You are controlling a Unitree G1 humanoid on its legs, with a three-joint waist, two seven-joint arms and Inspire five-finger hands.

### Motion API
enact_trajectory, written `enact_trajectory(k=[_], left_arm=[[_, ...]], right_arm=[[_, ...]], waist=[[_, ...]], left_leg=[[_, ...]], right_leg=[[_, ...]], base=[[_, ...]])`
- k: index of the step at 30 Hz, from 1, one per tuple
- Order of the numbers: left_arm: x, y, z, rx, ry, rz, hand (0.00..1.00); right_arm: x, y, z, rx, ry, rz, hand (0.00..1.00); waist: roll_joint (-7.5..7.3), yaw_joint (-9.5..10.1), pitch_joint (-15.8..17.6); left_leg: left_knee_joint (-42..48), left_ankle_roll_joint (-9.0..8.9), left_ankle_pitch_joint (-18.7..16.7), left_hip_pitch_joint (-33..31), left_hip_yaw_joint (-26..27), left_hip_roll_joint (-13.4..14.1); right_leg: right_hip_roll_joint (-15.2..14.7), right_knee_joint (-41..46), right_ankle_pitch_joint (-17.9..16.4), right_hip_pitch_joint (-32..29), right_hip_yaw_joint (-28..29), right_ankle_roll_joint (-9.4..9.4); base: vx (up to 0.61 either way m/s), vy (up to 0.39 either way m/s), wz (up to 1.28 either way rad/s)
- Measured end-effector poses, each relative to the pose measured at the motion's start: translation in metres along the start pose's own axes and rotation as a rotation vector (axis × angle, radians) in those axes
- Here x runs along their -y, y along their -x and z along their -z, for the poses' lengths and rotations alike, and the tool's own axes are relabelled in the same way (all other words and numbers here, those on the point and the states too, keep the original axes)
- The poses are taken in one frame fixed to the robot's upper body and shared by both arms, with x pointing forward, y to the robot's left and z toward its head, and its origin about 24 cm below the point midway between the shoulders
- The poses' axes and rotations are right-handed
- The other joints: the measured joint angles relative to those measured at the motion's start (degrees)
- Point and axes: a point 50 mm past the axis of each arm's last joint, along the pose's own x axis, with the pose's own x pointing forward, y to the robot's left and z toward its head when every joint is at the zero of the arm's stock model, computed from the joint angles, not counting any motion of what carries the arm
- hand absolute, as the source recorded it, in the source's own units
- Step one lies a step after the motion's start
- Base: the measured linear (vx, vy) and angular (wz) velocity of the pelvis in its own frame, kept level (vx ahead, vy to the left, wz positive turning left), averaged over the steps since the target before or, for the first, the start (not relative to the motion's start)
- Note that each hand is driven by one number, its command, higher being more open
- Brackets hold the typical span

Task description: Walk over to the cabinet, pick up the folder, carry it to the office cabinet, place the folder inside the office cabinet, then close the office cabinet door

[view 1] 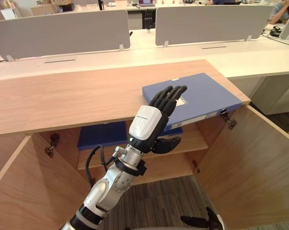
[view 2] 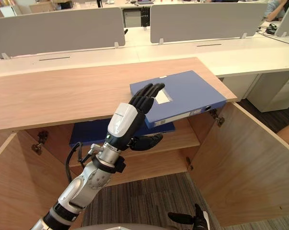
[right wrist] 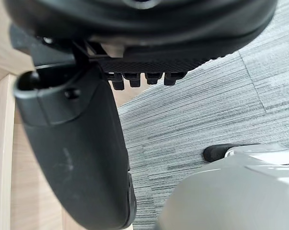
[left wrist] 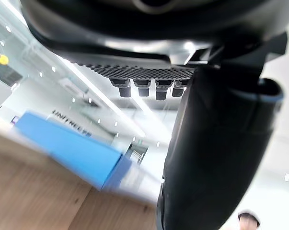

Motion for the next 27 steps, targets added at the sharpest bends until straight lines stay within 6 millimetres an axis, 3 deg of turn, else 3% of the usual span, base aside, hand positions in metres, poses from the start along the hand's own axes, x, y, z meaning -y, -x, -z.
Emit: enact_trajectory(k=[5, 10, 12, 13, 18, 19, 27], left_arm=[[0.01, -0.003, 0.013, -0.02, -0.091, 0.081, 1.0], [0.013, -0.005, 0.024, -0.053, -0.178, 0.115, 1.0], [0.011, -0.007, 0.027, -0.056, -0.231, 0.098, 1.0], [0.008, -0.009, 0.029, -0.064, -0.246, 0.084, 0.0], [-0.006, -0.021, 0.037, -0.091, -0.311, 0.031, 0.0], [-0.021, -0.039, 0.04, -0.065, -0.353, -0.031, 0.0], [-0.025, -0.046, 0.037, -0.051, -0.3, -0.056, 0.0]], right_arm=[[0.004, 0.004, 0.012, -0.028, 0.0, 0.009, 1.0], [0.003, 0.004, 0.013, -0.031, -0.017, 0.011, 1.0], [0.002, 0.004, 0.012, -0.031, -0.024, 0.01, 1.0], [0.002, 0.004, 0.011, -0.028, -0.025, 0.009, 1.0], [-0.001, 0.003, 0.006, -0.016, -0.037, -0.002, 1.0], [-0.007, 0.0, -0.008, 0.02, -0.049, -0.026, 1.0], [-0.008, 0.0, -0.006, 0.015, -0.062, -0.026, 1.0]], waist=[[-0.16, -0.37, 0.1], [-0.16, -1.05, 0.1], [-0.29, -1.02, 0.1], [-0.36, -1.05, 0.2], [-0.62, -1.08, 0.3], [-1.21, -1.56, 0.7], [-1.77, -1.76, 1.3]], left_leg=[[0.0, -0.08, 0.1, -0.6, -0.4, 0.0], [0.0, 0.12, -0.2, -1.3, -0.3, -0.5], [0.0, 0.29, -0.3, -1.3, -0.2, -0.7], [0.0, 0.24, -0.4, -1.3, -0.2, -0.9], [0.0, 0.06, -0.6, -1.3, -0.4, -0.4], [0.0, 0.0, -0.6, -1.0, -0.4, 0.1], [0.0, -0.18, -0.7, -0.7, -0.3, -0.2]], right_leg=[[0.1, -0.8, -0.2, -0.2, 0.1, 0.25], [-0.1, -1.3, 0.2, -0.6, 0.5, -0.29], [-0.1, -1.5, 0.7, -0.6, 0.5, 0.47], [-0.1, -1.8, 0.7, -0.4, 0.5, 0.52], [0.3, -2.1, 0.8, 0.0, 0.4, 0.54], [0.8, -2.1, 0.8, 0.1, 0.2, 0.51], [0.2, -2.4, 0.7, 0.1, 0.3, 0.5]], base=[[-0.05, 0.009, 0.01], [0.06, 0.009, -0.01], [0.13, 0.0, -0.03], [0.12, -0.008, -0.02], [0.07, -0.045, -0.02], [-0.05, -0.09, 0.01], [-0.05, -0.007, -0.01]])
